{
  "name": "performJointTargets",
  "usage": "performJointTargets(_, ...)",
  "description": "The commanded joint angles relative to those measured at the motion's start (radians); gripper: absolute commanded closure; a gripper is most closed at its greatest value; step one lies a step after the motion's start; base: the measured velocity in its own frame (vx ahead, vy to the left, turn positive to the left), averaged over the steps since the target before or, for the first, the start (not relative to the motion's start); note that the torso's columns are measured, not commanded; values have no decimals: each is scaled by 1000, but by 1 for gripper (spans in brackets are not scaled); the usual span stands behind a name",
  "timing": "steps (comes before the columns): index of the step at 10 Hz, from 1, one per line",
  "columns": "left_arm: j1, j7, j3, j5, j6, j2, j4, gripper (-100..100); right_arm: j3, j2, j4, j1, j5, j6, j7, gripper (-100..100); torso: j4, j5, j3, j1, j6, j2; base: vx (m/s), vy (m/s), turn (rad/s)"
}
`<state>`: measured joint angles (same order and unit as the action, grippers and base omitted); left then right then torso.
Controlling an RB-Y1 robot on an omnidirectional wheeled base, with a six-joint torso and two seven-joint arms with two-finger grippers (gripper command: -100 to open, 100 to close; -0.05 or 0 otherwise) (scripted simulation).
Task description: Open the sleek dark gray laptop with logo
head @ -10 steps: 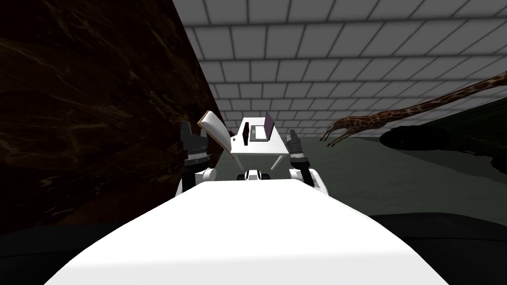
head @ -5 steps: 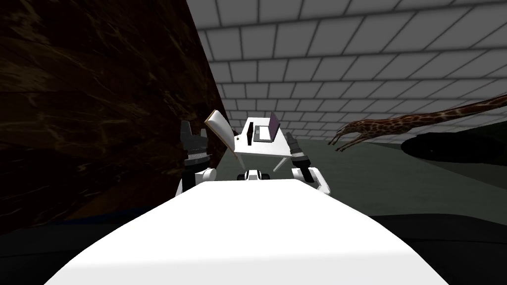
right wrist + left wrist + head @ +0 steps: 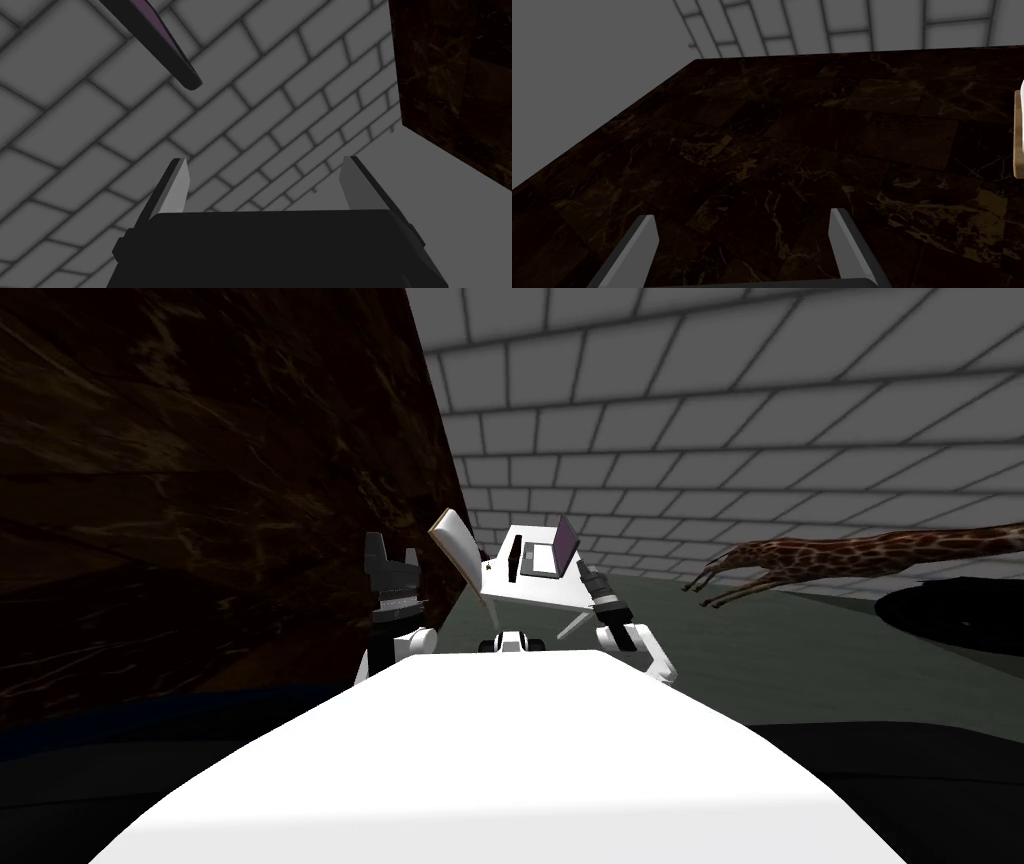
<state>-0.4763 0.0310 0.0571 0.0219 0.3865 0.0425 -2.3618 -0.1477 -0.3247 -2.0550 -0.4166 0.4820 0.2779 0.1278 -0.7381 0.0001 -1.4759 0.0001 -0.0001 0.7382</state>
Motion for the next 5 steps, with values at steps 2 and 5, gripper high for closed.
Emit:
performJointTargets(2,0,0,0,0,0,0,0,0,-43,-56,63,21,108,-44,82,-100,0,0,0,0,0,-1,19,24,156)
performJointTargets(5,0,0,0,0,0,0,0,0,-79,-116,121,41,196,-82,148,-100,0,0,0,0,0,0,18,18,175)
